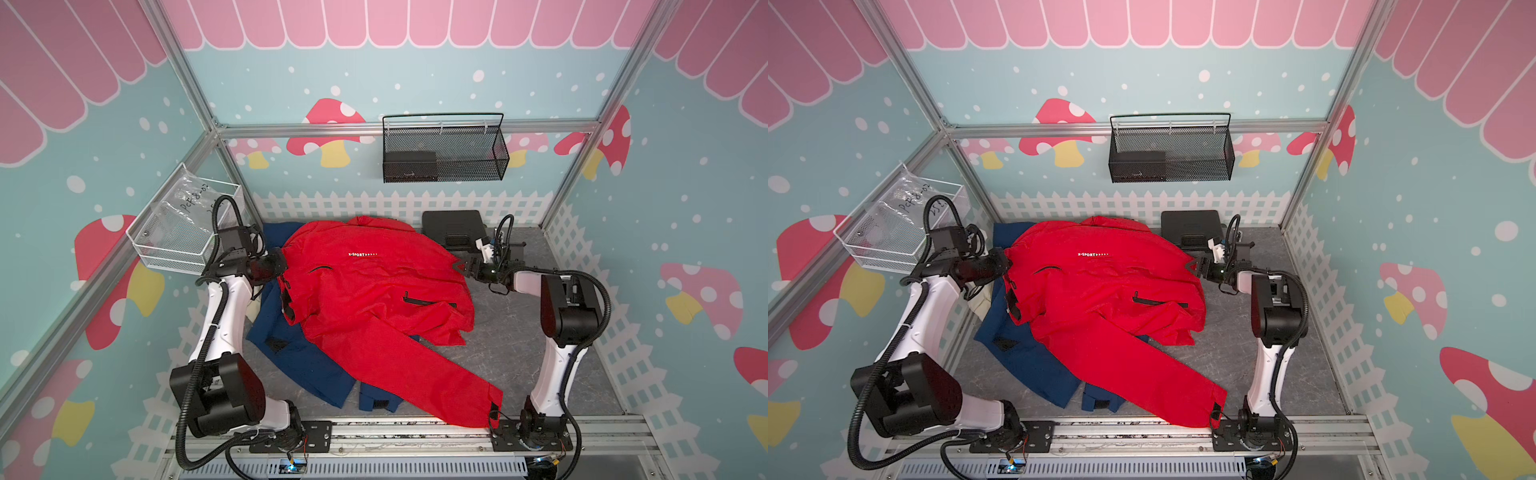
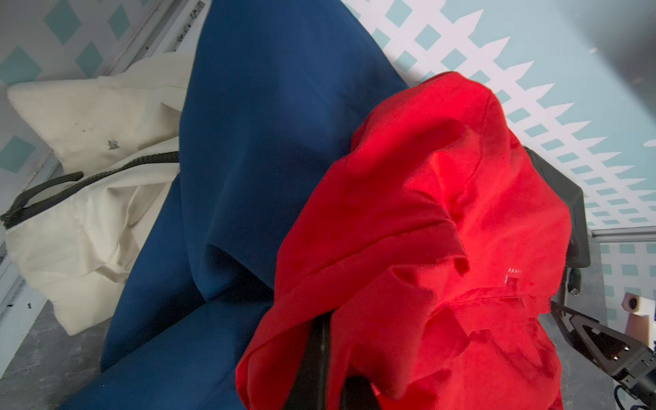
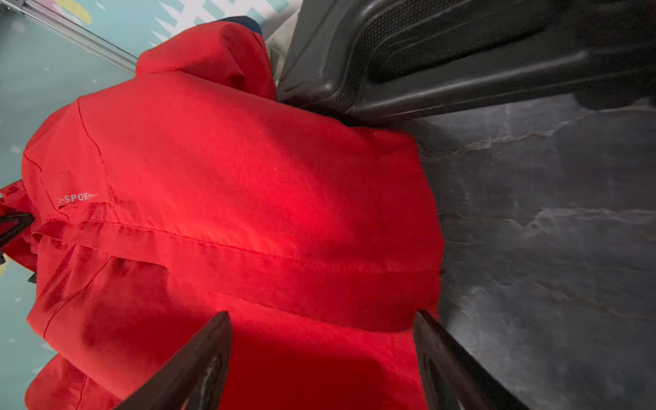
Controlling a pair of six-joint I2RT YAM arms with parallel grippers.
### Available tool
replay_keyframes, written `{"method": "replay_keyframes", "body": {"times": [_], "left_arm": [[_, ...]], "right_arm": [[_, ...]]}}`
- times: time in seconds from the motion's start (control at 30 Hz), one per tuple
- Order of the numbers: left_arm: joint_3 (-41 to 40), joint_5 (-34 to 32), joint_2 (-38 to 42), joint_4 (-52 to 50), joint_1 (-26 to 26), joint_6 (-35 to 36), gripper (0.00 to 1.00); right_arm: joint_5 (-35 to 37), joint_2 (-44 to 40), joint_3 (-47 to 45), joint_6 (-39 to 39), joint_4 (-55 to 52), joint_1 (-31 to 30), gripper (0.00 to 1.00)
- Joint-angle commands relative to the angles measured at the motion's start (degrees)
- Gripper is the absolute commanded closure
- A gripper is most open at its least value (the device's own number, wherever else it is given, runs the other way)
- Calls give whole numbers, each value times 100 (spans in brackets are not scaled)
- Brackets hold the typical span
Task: Unzip the jacket
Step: Flatten out the jacket.
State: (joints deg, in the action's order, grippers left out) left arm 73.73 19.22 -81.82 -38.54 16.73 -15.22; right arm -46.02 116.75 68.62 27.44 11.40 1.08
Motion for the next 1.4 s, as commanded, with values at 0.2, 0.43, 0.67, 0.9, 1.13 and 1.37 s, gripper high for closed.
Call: {"method": "replay_keyframes", "body": {"times": [0.2,0.43,0.67,0.9,1.13,1.37], "left_arm": [[-112,260,119,174,40,-77,100],[-208,275,121,286,40,-104,100],[-213,259,60,277,34,-95,100],[-188,270,-10,280,38,-86,100],[-187,322,-64,277,35,-104,100],[-188,354,-54,278,36,-112,100]], "right_arm": [[-476,590,371,1,-33,-16,16],[-1113,857,443,273,663,-55,35],[-960,555,63,495,1409,-53,87],[-645,47,-162,372,1578,-50,100],[-125,-161,-286,591,1247,58,51],[-15,434,201,427,749,261,19]]}}
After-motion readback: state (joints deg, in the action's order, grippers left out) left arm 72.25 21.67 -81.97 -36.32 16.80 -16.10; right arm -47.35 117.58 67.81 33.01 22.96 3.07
